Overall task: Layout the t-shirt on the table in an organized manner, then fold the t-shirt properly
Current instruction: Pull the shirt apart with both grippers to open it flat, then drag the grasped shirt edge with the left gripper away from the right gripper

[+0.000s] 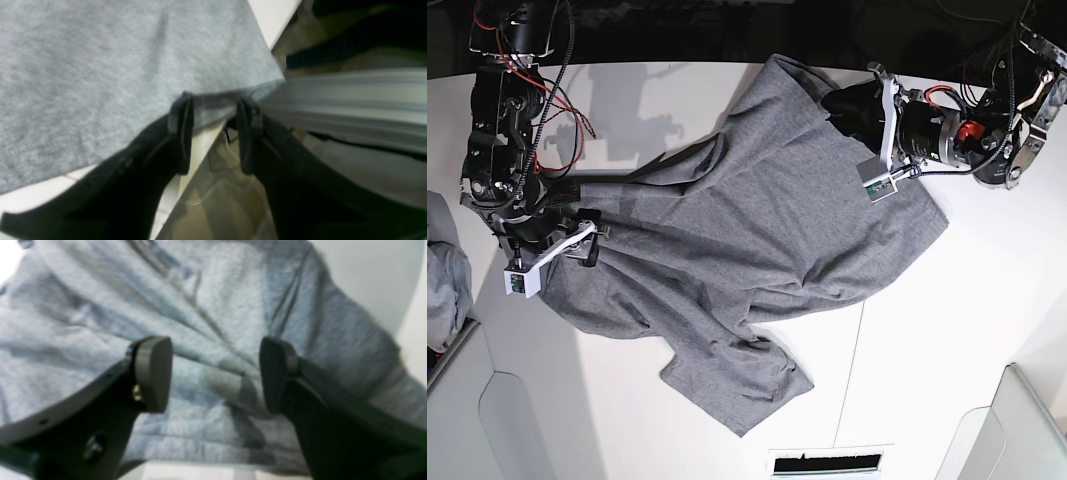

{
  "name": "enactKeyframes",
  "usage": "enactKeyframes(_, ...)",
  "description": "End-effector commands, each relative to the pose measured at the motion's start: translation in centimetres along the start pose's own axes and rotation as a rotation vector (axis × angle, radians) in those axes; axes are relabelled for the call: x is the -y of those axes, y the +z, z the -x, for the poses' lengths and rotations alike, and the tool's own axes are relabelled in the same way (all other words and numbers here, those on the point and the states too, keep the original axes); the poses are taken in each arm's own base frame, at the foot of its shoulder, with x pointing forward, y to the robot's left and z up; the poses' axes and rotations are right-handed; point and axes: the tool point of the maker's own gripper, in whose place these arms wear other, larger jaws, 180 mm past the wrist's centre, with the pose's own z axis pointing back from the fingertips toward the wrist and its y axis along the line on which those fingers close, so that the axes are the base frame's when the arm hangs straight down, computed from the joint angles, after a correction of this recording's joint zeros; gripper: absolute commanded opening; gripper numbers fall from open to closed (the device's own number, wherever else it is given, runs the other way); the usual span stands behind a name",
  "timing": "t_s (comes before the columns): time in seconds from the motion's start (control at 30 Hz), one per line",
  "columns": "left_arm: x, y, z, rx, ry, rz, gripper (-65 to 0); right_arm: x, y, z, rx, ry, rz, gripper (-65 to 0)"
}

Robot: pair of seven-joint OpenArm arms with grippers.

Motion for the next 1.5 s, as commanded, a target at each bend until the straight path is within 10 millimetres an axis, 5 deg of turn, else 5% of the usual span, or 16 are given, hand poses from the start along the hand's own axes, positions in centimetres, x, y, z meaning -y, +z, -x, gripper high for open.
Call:
enactKeyframes(0.0, 0.0, 0.2, -0.7, 0.027, -0.020, -0.006, -33.5, 0.4, 0.2, -1.9, 0.053, 0.018, 0.005, -24.5)
enactKeyframes(0.2, -2.7, -0.3, -2.2, 0.099, 0.017, -0.156, -28.8, 0.8, 0.2, -1.9, 0.048, 0.024, 0.012, -24.5)
enactKeyframes(0.43, -2.3, -1.7, -1.8, 0.104, 0.079, -0.124, -28.9, 0.8, 0.2, -1.7, 0.045, 0.023, 0.012, -24.5)
enactKeyframes(0.73, -0.1, -2.7, 0.5, 0.090, 0.111, -0.058, -28.9, 0.8, 0.2, -1.8, 0.046, 0.023, 0.012, -24.5)
enactKeyframes(1.23, 3.2, -4.8, -2.8, 0.212, 0.118, 0.060, -31.2, 0.8, 0.2, -1.7, 0.045, 0.023, 0.012, -24.5)
enactKeyframes(1.3, 3.4, -5.2, -3.3, 0.224, 0.113, 0.058, -38.5, 0.8, 0.2, -1.7, 0.045, 0.023, 0.012, -24.5)
enactKeyframes(1.4, 4.0, -5.6, -3.6, 0.236, 0.120, 0.073, -59.2, 0.8, 0.2, -1.8, 0.045, 0.023, 0.012, -24.5)
enactKeyframes(1.47, 4.9, -5.9, -3.5, 0.235, 0.126, 0.104, -63.3, 0.8, 0.2, -1.8, 0.047, 0.023, 0.012, -24.5)
